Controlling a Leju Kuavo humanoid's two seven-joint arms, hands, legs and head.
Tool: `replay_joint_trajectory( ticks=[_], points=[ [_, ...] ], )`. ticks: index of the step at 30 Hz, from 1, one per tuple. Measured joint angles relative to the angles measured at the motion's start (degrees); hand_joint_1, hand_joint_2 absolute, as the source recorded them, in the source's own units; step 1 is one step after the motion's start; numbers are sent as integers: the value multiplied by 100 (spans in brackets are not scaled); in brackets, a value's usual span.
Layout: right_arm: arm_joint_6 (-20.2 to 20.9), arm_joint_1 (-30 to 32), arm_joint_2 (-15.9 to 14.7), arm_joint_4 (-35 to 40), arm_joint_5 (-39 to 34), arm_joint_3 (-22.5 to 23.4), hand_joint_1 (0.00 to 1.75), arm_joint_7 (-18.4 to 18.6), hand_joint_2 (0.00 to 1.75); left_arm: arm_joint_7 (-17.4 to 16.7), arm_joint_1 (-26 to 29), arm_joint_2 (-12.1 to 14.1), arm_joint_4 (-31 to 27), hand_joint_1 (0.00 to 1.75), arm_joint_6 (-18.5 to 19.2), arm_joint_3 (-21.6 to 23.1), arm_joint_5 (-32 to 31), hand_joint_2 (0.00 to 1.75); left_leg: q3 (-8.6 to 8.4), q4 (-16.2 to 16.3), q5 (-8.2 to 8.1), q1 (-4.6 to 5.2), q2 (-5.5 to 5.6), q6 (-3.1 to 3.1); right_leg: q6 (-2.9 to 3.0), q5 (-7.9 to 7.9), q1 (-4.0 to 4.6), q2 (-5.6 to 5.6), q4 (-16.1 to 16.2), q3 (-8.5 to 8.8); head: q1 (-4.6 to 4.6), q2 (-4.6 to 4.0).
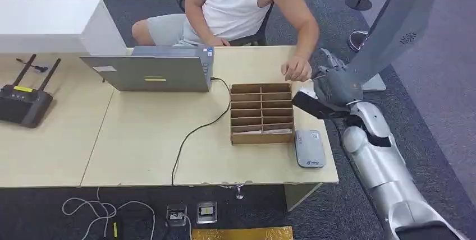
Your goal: Pass the card to the sensor for recognition and then transmit it.
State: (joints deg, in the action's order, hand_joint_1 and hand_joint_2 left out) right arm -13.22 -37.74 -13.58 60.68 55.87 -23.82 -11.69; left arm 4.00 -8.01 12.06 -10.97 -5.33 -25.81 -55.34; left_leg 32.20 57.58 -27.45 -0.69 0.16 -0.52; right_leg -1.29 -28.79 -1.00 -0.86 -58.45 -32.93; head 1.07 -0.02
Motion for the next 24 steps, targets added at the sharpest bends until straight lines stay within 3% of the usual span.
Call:
replay_joint_trajectory(
  ticks=[3, 12, 24],
  points=[
    [332, 417, -284, 387, -2, 81, 175, 151, 175, 0, 11, 0, 0, 0, -24, 0, 33, 0, 2, 0, -3, 0, 1, 0, 0, -1, 0, -2, 1, 0, -2, 0],
    [710, 1238, -876, 1125, 217, 372, 175, 271, 175, -28, 18, -7, 0, 0, -24, -2, 48, 0, 0, -1, -5, -1, -4, -1, 0, -1, 0, 1, 0, 0, -2, 0],
    [1108, 1554, -1038, 1678, 490, 463, 175, 218, 175, -28, 13, -22, 0, 0, -66, -2, 20, 0, 0, -2, -5, -1, -6, -1, 0, -1, 1, 13, -1, 0, -2, 0]
  ],
)
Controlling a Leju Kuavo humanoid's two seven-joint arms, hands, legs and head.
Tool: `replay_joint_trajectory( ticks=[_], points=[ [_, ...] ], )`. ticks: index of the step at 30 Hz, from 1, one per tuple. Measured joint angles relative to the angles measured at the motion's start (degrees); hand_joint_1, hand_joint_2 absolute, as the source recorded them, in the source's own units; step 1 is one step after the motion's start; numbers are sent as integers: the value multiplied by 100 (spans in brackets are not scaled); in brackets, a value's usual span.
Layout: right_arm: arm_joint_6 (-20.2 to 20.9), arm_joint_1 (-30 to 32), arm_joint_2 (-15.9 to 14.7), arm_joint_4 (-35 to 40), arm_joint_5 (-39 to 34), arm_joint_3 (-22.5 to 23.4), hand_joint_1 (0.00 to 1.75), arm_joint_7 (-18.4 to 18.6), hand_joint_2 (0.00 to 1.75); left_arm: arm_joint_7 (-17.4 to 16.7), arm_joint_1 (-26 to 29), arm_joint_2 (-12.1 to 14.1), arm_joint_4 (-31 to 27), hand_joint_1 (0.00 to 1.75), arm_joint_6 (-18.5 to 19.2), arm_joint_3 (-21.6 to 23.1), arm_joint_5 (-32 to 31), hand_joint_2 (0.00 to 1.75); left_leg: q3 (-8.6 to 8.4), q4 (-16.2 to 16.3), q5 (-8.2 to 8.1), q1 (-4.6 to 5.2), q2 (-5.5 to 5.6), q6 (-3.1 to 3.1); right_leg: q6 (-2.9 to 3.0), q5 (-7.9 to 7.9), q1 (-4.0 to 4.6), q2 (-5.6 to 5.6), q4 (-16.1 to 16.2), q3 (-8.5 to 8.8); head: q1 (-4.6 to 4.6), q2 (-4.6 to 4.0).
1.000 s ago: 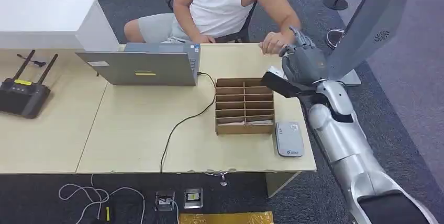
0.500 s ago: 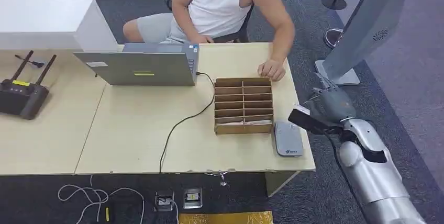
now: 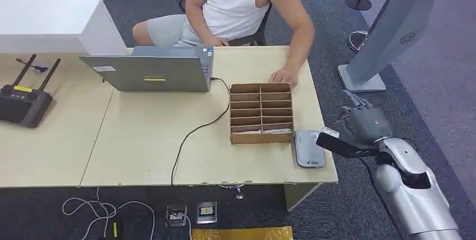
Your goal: Pass the card to the sensor for recognition and then transmit it.
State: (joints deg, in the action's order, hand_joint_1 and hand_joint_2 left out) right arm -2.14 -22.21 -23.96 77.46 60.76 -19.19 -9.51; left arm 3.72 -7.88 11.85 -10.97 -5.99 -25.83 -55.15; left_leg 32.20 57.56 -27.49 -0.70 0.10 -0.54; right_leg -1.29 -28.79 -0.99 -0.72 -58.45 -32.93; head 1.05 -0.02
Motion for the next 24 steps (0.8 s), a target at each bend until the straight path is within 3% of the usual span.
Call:
replay_joint_trajectory(
  ticks=[24],
  points=[
    [76, 391, 271, 262, 89, -334, 175, 13, 175, 0, -6, -28, 0, 0, 2, 0, -90, 0, 2, -1, 0, -1, 1, 0, 1, -1, 0, -1, -1, 0, 0, 0]
  ],
)
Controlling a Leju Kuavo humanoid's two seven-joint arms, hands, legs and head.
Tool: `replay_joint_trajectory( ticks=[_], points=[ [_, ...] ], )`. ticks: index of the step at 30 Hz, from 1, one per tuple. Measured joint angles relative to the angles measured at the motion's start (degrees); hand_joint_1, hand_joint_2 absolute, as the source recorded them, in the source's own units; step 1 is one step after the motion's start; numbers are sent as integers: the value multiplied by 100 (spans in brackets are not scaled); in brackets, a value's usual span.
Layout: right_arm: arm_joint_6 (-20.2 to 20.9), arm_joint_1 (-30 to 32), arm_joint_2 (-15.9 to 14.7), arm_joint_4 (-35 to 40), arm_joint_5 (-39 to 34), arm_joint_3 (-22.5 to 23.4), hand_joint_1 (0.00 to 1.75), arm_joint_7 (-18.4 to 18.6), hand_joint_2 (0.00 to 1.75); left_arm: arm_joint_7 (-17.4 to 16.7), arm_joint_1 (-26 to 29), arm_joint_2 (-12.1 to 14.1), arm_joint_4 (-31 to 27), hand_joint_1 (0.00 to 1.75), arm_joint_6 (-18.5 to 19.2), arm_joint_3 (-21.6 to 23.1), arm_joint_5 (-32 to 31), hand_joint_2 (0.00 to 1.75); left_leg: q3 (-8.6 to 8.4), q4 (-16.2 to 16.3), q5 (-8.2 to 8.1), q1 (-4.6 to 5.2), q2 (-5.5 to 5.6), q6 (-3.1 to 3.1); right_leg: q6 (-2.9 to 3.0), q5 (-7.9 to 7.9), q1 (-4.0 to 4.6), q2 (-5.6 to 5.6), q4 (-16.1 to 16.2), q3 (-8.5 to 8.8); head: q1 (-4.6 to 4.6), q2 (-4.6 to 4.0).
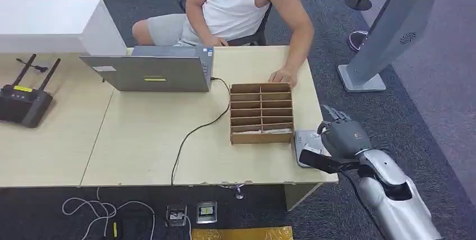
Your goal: Pass the card to the sensor for recognition and then transmit it.
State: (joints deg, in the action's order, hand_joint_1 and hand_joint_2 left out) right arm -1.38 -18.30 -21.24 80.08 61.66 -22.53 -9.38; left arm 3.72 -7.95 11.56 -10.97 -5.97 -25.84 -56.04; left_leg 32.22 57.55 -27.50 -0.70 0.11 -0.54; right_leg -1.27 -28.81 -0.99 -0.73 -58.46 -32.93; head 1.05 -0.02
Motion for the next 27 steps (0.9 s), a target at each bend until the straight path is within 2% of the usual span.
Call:
replay_joint_trajectory(
  ticks=[27],
  points=[
    [-382, 255, 256, -498, -11, -404, 175, -18, 175, 0, -1, -15, 0, 0, 15, 0, -52, 0, -2, -1, 0, -1, -1, 0, 1, -1, 1, 1, 0, 1, 0, 0]
  ],
)
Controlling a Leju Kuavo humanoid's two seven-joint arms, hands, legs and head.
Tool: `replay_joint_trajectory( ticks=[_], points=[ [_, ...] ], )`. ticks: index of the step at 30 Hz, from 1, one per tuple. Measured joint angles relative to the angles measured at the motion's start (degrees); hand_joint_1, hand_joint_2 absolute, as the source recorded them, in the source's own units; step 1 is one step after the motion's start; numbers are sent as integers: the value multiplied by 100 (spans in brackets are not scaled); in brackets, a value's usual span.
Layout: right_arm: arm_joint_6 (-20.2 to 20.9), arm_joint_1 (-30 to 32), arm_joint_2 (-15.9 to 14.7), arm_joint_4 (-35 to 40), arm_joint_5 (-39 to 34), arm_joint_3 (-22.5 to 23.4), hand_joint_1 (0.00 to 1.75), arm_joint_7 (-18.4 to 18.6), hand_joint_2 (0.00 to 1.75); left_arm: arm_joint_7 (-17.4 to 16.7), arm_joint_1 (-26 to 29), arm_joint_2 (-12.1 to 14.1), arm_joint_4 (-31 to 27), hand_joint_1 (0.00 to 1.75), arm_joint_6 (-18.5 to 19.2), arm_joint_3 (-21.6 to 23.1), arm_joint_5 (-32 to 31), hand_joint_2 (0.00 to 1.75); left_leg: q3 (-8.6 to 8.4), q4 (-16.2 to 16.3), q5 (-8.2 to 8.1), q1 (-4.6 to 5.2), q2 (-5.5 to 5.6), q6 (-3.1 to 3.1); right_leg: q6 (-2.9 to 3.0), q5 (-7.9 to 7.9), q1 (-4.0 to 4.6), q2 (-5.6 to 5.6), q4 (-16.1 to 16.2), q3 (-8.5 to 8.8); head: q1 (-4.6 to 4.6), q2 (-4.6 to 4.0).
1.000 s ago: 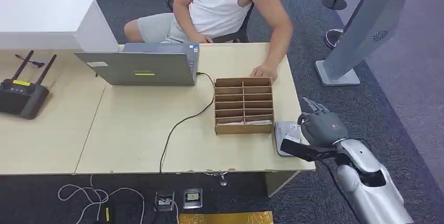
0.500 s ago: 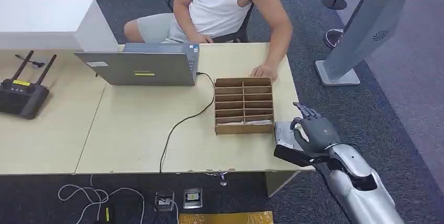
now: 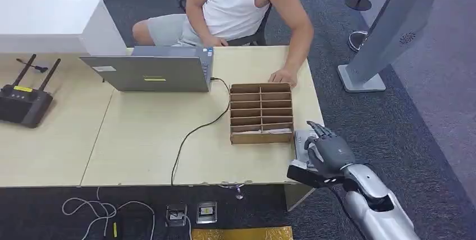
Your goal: Pass the card to the sensor for recognition and then transmit it.
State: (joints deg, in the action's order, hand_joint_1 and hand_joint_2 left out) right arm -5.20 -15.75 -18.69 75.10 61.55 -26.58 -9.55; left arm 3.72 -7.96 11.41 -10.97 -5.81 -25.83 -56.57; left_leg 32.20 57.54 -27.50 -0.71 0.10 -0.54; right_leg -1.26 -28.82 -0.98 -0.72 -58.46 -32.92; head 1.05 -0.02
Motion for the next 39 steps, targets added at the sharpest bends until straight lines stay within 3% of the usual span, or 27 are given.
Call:
replay_joint_trajectory(
  ticks=[24, 33, 39],
  points=[
    [-83, -64, 94, -181, -52, -24, 175, -2, 175, 0, 0, -2, 0, 0, -18, 0, -7, 0, -16, 0, 0, -1, -8, 0, 0, 1, 0, 12, 0, 13, 0, 0],
    [-59, -389, 63, -260, -11, 9, 175, -17, 175, 4, 1, -22, 0, 0, -46, 0, -61, 0, -7, 1, 0, 0, -7, 0, 0, 1, 0, 12, -1, 7, 2, 0],
    [-11, -1024, -24, -256, 44, 135, 175, -26, 175, 48, 1, -22, 0, 0, -61, 0, -135, 0, -6, 1, 0, 0, -10, 0, 0, 1, -1, 13, -2, 5, 0, 0]
  ],
)
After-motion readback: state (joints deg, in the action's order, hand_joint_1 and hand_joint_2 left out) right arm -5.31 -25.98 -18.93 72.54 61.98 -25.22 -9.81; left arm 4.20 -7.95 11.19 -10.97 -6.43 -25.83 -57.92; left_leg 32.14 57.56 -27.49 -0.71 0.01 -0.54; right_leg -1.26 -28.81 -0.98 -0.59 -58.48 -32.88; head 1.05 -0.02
